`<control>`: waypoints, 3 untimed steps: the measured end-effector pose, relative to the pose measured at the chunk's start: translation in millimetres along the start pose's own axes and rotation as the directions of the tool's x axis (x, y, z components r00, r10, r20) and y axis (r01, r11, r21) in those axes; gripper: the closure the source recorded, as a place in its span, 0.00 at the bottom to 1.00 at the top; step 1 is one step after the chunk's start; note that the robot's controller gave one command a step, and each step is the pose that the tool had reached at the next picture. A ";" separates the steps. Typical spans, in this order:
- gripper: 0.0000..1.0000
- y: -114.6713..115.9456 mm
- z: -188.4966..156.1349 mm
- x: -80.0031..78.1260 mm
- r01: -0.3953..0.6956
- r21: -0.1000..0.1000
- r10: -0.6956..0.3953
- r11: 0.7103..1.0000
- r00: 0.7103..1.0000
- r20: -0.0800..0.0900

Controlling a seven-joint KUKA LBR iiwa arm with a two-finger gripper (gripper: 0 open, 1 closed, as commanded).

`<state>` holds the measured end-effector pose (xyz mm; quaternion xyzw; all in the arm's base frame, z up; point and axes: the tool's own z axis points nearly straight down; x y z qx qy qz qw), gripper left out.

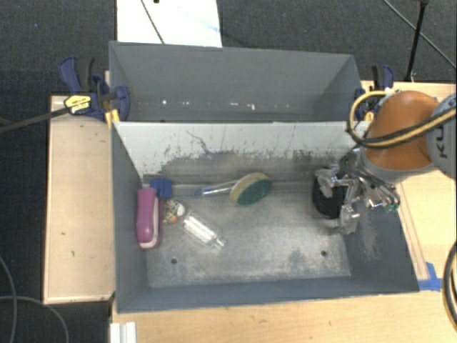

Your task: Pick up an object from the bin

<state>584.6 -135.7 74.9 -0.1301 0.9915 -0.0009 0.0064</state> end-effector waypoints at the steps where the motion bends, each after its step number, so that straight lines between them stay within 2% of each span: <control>1: 1.00 -0.4 -0.2 0.8 0.001 0.000 -0.001 1.000 1.000 -0.004; 2: 1.00 -1.8 -117.1 -9.7 -0.053 0.002 0.053 0.999 0.999 -0.002; 3: 1.00 27.5 -215.1 1.5 -0.131 0.000 0.131 0.991 0.991 -0.002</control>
Offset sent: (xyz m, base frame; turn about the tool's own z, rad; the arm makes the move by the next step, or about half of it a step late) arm 0.0000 0.0000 0.0000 0.0000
